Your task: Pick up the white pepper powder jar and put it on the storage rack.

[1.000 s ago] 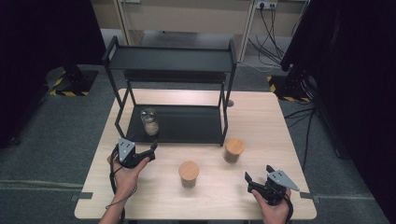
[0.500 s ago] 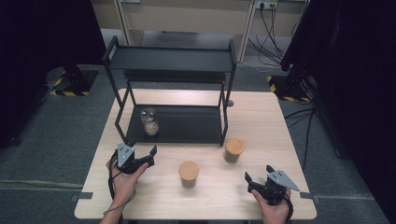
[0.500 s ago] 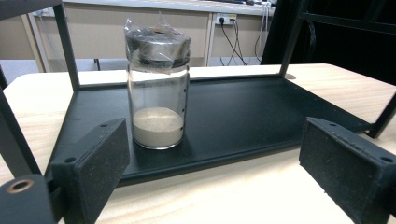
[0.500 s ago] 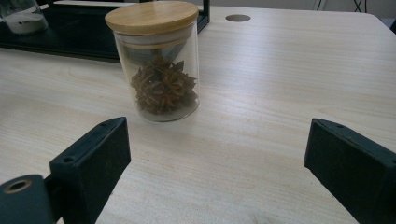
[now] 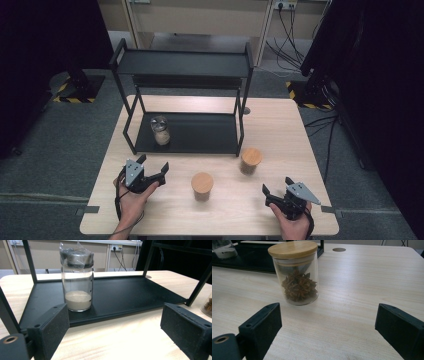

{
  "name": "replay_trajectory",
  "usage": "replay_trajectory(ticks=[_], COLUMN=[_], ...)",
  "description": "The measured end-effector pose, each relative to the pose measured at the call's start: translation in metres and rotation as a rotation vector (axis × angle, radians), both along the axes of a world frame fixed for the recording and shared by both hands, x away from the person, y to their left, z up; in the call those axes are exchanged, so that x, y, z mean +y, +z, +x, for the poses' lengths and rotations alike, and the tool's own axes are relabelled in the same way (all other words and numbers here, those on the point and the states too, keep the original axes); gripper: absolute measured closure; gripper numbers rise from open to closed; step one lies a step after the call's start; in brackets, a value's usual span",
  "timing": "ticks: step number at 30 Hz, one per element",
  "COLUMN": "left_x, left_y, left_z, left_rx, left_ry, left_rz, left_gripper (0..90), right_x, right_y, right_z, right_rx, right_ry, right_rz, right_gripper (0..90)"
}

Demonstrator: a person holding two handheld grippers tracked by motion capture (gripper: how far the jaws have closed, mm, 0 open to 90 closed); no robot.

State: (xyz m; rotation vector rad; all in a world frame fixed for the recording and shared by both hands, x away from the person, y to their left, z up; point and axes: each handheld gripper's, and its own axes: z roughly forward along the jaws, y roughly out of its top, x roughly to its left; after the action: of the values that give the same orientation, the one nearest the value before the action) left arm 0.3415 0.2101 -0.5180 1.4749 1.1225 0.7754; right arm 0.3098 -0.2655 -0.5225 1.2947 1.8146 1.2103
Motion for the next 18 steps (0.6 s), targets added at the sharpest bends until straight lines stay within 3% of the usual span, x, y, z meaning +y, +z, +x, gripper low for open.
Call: replay_trajectory(ticks=[18], left_x=[0.001], left_y=[-0.008], left_z=[-0.016], left_rx=[0.01], left_ry=[-0.02], left_rz=[0.002], left_gripper=[7.5], right_x=[0.0], right_y=[0.0], right_z=[0.0], right_rx=[0.0], right_ry=[-0.001], right_rz=[-0.001], right_gripper=[7.2])
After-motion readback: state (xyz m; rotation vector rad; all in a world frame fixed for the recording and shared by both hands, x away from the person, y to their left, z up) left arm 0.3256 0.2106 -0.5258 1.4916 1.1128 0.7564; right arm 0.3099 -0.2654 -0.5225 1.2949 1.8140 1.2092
